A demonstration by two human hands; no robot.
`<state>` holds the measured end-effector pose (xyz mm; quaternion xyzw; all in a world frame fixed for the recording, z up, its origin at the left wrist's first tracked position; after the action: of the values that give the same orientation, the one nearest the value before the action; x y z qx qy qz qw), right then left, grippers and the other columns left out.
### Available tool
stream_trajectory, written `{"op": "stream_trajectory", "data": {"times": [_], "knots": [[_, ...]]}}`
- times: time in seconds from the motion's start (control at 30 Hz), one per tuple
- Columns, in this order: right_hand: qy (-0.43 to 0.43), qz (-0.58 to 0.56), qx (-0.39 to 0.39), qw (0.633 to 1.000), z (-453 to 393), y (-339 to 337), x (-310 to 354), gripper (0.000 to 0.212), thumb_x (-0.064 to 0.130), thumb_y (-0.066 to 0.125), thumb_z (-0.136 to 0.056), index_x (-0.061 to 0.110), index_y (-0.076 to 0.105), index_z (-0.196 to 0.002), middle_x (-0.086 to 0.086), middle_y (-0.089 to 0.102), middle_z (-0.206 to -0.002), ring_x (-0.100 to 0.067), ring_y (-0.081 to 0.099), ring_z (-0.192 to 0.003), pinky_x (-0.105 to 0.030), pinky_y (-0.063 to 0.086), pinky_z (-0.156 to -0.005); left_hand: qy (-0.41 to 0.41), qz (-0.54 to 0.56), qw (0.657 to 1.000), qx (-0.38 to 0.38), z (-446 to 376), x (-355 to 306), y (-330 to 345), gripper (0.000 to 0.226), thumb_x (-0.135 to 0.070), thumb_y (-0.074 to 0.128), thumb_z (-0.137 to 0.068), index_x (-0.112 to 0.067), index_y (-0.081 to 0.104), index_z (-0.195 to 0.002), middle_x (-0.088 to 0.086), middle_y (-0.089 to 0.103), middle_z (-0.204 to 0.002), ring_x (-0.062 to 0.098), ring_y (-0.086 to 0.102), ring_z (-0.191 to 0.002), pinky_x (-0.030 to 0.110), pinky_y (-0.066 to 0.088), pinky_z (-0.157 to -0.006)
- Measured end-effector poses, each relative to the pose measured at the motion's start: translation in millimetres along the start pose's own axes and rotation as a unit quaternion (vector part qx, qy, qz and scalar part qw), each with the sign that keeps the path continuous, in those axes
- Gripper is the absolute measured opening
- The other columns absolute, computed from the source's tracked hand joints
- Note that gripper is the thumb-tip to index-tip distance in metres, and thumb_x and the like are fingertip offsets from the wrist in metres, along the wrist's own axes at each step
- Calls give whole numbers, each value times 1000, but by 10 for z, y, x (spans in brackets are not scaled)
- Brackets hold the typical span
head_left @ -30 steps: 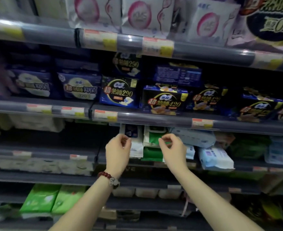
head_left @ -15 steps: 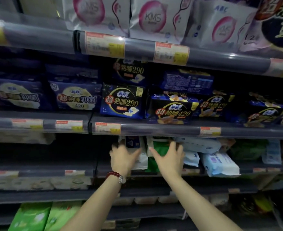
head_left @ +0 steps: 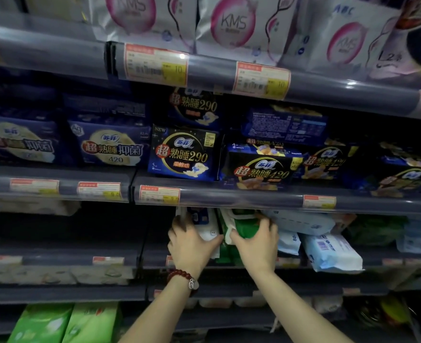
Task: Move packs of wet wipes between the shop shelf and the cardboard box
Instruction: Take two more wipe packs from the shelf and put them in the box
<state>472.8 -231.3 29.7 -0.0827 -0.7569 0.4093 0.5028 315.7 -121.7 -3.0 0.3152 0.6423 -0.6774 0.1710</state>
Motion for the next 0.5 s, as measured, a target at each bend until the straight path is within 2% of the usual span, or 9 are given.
{"op": "stream_trajectory", "data": {"times": [0.13,0.23,0.4,0.5], "knots": [[-21,-47,9,999,-10,-57,-83,55,35,79,-71,13,53,-114,-5,49,-123,-28,45,-121,-40,43,-94,2,7,1000,-7,-43,55,-49,103,-63,65,-64,-25,17,-146,11,32,-146,35,37,-127,46,40,-100],[-31,-45,15,998,-2,-28,-77,55,35,77,-73,13,50,-115,-6,49,-123,-28,44,-121,-38,42,-94,-3,-6,1000,-3,-69,110,-69,104,-63,65,-63,-27,16,-147,8,29,-149,34,33,-131,47,35,-104],[-4,-5,-1,1000,14,61,10,83,61,74,-69,8,46,-126,-14,45,-130,-34,39,-125,-46,41,-100,-29,-37,999,-15,-36,46,-49,109,-73,61,-62,-25,13,-147,8,22,-154,35,23,-137,49,28,-109],[18,8,-19,1000,46,82,55,87,63,73,-68,8,46,-128,-15,44,-132,-34,37,-125,-46,41,-99,-50,-43,997,-27,-13,44,-12,109,-76,59,-61,-27,15,-146,9,18,-155,36,20,-138,51,28,-109]]}}
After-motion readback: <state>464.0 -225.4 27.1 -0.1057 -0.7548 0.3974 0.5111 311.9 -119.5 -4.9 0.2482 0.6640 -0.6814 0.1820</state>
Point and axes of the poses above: each hand's wrist, its own z-axis away from the middle knuckle, its own y-axis out of the palm, x = y × z, the point moved 8 cm from there along -z, towards the middle knuckle
